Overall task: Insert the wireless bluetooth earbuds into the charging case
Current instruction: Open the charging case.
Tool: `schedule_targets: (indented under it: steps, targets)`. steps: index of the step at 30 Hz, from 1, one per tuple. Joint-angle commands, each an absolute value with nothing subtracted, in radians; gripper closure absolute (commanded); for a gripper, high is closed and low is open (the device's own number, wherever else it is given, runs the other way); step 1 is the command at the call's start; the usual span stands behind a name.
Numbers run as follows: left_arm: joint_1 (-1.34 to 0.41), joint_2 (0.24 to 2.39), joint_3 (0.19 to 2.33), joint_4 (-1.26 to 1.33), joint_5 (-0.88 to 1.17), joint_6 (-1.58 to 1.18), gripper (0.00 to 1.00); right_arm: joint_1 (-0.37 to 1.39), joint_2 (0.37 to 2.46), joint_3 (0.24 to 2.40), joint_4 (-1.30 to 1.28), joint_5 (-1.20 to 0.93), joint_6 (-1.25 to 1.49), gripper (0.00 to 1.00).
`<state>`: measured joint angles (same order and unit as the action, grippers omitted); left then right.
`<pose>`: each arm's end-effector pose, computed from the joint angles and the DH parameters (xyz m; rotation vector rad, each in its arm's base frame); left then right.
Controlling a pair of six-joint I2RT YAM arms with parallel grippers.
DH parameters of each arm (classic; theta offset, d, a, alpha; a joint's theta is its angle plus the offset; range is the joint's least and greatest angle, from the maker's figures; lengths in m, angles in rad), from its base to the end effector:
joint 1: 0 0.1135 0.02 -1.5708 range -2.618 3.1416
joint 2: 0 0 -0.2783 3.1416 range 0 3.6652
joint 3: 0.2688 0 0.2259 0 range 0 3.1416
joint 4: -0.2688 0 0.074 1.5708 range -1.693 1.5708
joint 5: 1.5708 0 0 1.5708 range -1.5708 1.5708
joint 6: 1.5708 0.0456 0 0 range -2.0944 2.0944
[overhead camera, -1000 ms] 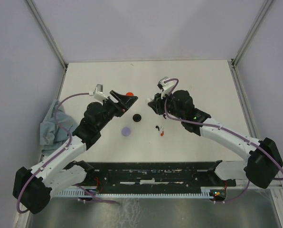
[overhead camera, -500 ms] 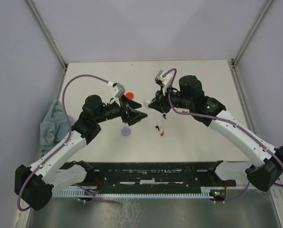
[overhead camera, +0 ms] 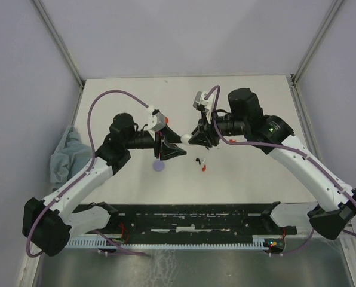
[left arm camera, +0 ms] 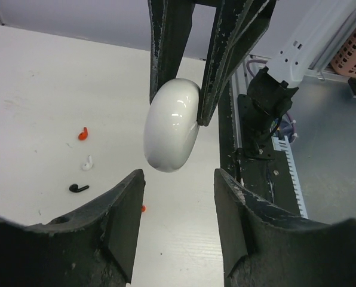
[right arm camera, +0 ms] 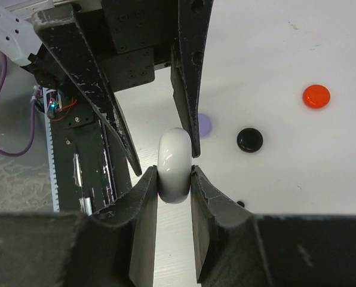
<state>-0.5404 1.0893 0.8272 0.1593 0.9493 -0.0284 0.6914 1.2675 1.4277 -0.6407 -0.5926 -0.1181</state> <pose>0.1670 -0.1434 0.3514 1.1322 1.3716 -1.2043 0.1698 0.1736 0.4214 -1.1640 1.7467 0.9583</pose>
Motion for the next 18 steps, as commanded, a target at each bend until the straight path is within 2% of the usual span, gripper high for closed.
schedule_targets:
  steps: [1, 5, 10, 18]
  targets:
    - [-0.534, 1.1, 0.875, 0.252, 1.04, -0.013, 0.45, 0.687, 1.279, 1.482, -0.669, -0.647, -0.156, 0.93]
    - [-0.535, 1.096, 0.864, 0.293, 1.047, -0.043, 0.48, 0.688, 1.285, 1.48, -0.662, -0.652, -0.154, 0.93]
    - [-0.534, 1.088, 0.852, 0.34, 1.044, -0.082, 0.57, 0.687, 1.298, 1.478, -0.65, -0.666, -0.142, 0.93]
    - [-0.534, 1.086, 0.83, 0.414, 1.034, -0.143, 0.62, 0.688, 1.301, 1.47, -0.629, -0.672, -0.136, 0.93]
